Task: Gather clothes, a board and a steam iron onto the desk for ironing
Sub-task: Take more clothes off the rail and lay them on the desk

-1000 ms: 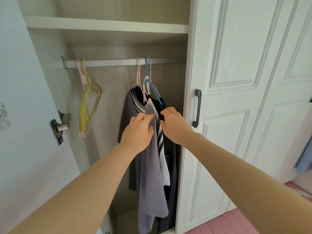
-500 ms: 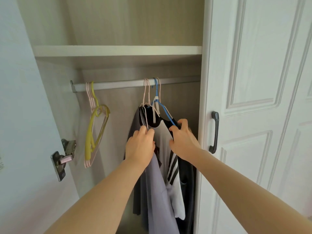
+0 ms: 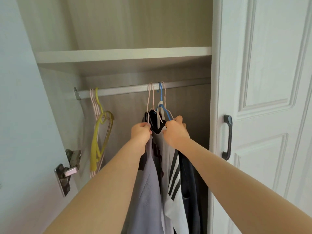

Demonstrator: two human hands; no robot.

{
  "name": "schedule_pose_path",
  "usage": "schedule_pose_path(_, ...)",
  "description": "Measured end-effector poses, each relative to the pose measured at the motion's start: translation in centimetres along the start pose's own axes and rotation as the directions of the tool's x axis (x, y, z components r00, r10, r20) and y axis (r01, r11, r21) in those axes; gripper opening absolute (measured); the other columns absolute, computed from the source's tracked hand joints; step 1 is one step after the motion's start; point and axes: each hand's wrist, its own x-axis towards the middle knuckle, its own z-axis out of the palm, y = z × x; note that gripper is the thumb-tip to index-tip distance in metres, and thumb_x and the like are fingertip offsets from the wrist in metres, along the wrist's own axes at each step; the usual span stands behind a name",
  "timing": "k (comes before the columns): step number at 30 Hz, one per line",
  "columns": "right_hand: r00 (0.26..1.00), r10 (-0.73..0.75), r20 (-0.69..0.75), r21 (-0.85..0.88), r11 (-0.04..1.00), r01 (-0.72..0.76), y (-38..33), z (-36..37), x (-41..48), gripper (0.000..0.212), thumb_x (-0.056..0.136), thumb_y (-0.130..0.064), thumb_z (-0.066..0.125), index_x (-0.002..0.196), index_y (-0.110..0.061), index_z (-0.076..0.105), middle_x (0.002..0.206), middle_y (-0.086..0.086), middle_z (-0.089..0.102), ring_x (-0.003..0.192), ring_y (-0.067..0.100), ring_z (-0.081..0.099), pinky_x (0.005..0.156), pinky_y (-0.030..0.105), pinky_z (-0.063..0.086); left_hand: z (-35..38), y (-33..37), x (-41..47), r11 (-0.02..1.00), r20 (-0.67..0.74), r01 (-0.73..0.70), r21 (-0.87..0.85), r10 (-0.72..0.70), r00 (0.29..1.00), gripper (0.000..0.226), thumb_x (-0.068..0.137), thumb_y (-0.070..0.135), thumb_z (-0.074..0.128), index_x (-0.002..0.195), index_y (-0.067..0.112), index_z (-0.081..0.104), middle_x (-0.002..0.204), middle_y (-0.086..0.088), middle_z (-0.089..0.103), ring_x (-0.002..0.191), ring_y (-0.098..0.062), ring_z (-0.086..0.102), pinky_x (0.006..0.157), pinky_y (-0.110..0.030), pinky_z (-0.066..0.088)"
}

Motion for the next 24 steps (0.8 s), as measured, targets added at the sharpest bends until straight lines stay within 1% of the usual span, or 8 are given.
schedule_pose_path(3,0.998,0.064,-0.007,0.084,0.994,-0.064,-0.6,0.0,0.0,0.031,0.098,-0.017,0.043,0.125,-0.003,0.050,0.128,0.017,0.036,0.112,0.035,0.044,0.097,0.044,0.044,0.0,0.6,0.2,0.993,-0.010,-0.025,-0.112,0.024,1.000,0.025,0.100,0.013,0.045,0.118,0.006,0.061,0.068,-0.002,0.049,0.061,-0.011,0.045,0.060,-0.020,0.039)
schedule_pose_path(6,0.992,0.121,-0.024,0.131,0.984,-0.117,-1.2,-0.1,-0.3,0.031,0.099,-0.019,0.040,0.127,-0.009,0.049,0.128,0.017,0.040,0.118,0.037,0.040,0.100,0.052,0.038,-0.7,1.3,0.5,0.988,-0.046,-0.039,-0.147,0.033,0.998,0.029,0.099,0.010,0.045,0.124,0.001,0.057,0.071,-0.001,0.048,0.061,-0.010,0.044,0.057,-0.020,0.038)
schedule_pose_path(9,0.984,0.173,-0.043,0.201,0.966,-0.161,-2.2,-0.8,-0.2,0.029,0.099,-0.019,0.040,0.125,-0.012,0.051,0.127,0.017,0.043,0.122,0.038,0.034,0.103,0.059,0.031,-1.7,2.5,1.0,0.984,-0.005,-0.038,-0.176,0.037,0.999,0.028,0.098,0.010,0.046,0.123,0.000,0.055,0.073,0.001,0.049,0.061,-0.010,0.046,0.056,-0.022,0.040)
schedule_pose_path(12,0.980,0.157,-0.119,0.240,0.963,-0.125,-2.9,-1.7,-0.3,0.027,0.099,-0.018,0.039,0.120,-0.011,0.055,0.122,0.016,0.049,0.120,0.037,0.035,0.103,0.054,0.032,-1.1,3.3,0.6,0.961,-0.060,-0.076,-0.267,0.062,0.996,0.013,0.100,0.010,0.044,0.106,0.010,0.056,0.070,0.000,0.047,0.054,-0.007,0.045,0.050,-0.017,0.038)
schedule_pose_path(15,0.978,0.083,-0.192,0.246,0.969,-0.034,-3.3,-2.4,-0.7,0.024,0.097,-0.013,0.041,0.114,-0.005,0.056,0.113,0.018,0.057,0.111,0.038,0.044,0.096,0.042,0.034,-0.3,3.7,-0.2,0.889,-0.109,-0.056,-0.455,0.007,0.994,0.011,0.101,0.010,0.042,0.104,0.009,0.052,0.065,-0.002,0.042,0.036,-0.002,0.037,0.039,-0.013,0.031)
schedule_pose_path(18,0.982,0.045,-0.185,0.269,0.963,0.007,-3.4,-2.8,-2.2,0.021,0.097,-0.010,0.041,0.112,-0.004,0.056,0.107,0.017,0.062,0.099,0.031,0.050,0.091,0.036,0.033,-1.0,3.5,-1.4,0.913,-0.009,0.044,-0.405,-0.052,0.999,0.011,0.099,0.006,0.044,0.102,0.010,0.053,0.074,-0.003,0.051,0.046,-0.009,0.045,0.047,-0.021,0.039)
schedule_pose_path(20,0.987,0.050,-0.154,0.367,0.930,0.010,-3.5,-2.9,-3.9,0.023,0.097,-0.011,0.039,0.114,-0.005,0.054,0.108,0.018,0.057,0.096,0.030,0.048,0.086,0.033,0.036,-1.9,3.0,-2.8,0.923,0.034,0.088,-0.375,-0.082,0.996,0.013,0.097,0.003,0.046,0.108,0.008,0.052,0.082,-0.006,0.056,0.055,-0.013,0.047,0.055,-0.026,0.042)
schedule_pose_path(24,0.995,0.040,-0.092,0.451,0.892,0.006,-3.5,-3.0,-7.5,0.021,0.098,-0.011,0.040,0.115,-0.004,0.050,0.108,0.020,0.057,0.088,0.024,0.047,0.074,0.033,0.039,-3.1,2.2,-6.3,0.904,0.060,0.152,-0.400,-0.139,0.988,0.019,0.097,0.001,0.047,0.116,0.002,0.052,0.086,-0.007,0.060,0.057,-0.013,0.046,0.057,-0.026,0.040)
